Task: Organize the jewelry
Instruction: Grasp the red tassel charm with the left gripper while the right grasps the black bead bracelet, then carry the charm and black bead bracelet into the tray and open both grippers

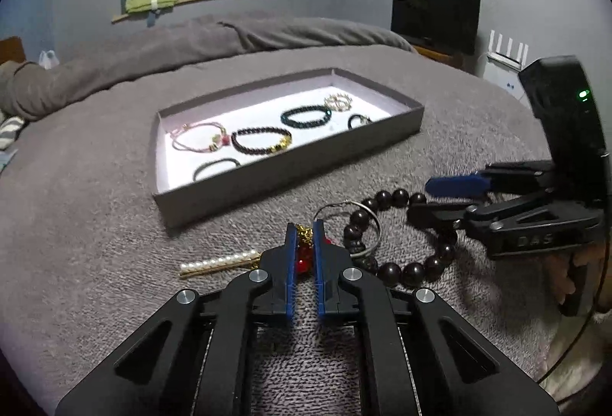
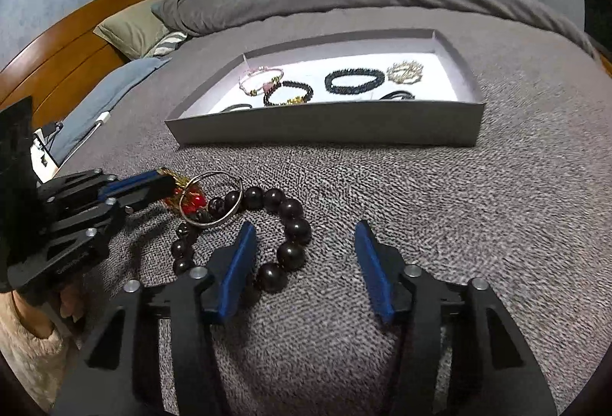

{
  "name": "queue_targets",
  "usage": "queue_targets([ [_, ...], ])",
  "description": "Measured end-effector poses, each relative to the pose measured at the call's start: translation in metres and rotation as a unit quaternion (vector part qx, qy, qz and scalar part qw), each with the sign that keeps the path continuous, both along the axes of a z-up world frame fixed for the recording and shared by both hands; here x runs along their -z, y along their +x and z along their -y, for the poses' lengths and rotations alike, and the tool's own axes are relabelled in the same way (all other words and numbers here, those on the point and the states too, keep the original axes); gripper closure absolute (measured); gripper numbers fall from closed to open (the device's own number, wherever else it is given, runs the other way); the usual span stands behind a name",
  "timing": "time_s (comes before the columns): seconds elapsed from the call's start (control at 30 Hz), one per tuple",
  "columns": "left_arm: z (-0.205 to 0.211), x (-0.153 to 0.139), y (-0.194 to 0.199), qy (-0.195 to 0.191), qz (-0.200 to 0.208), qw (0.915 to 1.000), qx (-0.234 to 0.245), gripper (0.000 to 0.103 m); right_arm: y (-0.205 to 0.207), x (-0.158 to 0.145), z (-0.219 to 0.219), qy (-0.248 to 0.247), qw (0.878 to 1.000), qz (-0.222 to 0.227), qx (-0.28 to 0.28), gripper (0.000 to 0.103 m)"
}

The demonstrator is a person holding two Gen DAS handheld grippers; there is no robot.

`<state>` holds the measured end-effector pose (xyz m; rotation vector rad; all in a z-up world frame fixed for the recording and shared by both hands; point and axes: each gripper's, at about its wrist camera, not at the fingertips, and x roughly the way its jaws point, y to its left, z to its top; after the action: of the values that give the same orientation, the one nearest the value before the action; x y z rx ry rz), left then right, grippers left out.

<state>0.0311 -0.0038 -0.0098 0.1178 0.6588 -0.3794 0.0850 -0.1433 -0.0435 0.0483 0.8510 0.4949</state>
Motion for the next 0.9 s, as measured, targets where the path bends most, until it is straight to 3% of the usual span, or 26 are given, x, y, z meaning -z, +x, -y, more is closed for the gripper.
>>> queue_targets([
  [0.03,-0.001,-0.001,-0.001,-0.001,0.004,1.0,-0.002,0.094,0.0,0.0,-0.001,-0.001,1.0,-0.001,-0.001,0.056],
  [0.13,-0.003,-0.007,-0.005,-0.001,0.021,0.9997,-0.01,0.094,0.002,0.002,0.0,0.014,1.0,-0.011,-0.008,0.082],
  [0.2,-0.005,-0.011,-0.007,-0.008,0.03,0.9994,-0.013,0.094,0.001,0.0,0.001,0.019,1.0,-0.009,-0.003,0.089],
  [0.53,-0.017,-0.026,-0.017,-0.034,0.066,0.9968,-0.028,0.094,-0.026,-0.04,0.015,0.035,0.995,0.095,0.017,0.089],
  [0.9,-0.017,-0.048,-0.026,-0.056,0.086,0.9944,-0.021,0.094,-0.024,-0.079,0.047,0.027,0.985,0.16,0.064,0.089],
])
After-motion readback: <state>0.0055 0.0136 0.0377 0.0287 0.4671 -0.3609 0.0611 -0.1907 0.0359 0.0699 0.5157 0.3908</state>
